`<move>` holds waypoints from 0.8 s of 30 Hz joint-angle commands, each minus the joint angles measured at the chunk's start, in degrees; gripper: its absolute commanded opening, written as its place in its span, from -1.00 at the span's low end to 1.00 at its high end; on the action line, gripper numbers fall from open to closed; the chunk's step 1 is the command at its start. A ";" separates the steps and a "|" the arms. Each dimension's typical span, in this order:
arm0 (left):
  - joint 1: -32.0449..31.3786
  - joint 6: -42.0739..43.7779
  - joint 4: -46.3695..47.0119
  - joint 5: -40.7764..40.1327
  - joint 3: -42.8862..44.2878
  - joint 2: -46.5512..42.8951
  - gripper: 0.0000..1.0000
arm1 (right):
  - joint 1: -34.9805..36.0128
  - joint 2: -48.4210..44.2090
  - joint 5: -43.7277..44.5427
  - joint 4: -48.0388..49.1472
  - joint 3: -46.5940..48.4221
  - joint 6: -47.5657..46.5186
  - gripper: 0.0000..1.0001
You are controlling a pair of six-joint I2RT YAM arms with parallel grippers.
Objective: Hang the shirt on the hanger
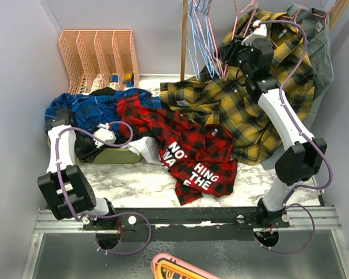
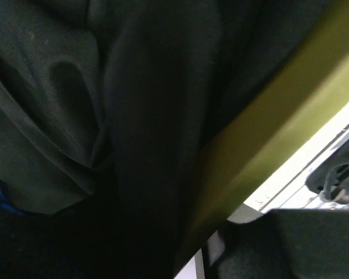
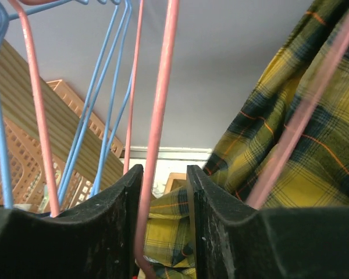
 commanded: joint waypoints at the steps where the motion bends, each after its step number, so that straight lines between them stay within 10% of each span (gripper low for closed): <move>1: 4.21 -17.32 17.63 -5.82 -0.46 1.54 -0.08 | -0.28 -1.20 0.51 1.87 -0.96 -2.12 -0.88; 17: 4.27 -13.74 -7.05 2.78 11.88 -10.72 0.91 | -0.29 -6.32 -10.10 4.29 1.06 -5.52 -0.98; 24: 3.93 -23.05 -10.63 12.80 26.13 -7.17 0.99 | -0.29 -9.68 -11.59 2.00 1.61 -3.98 -0.98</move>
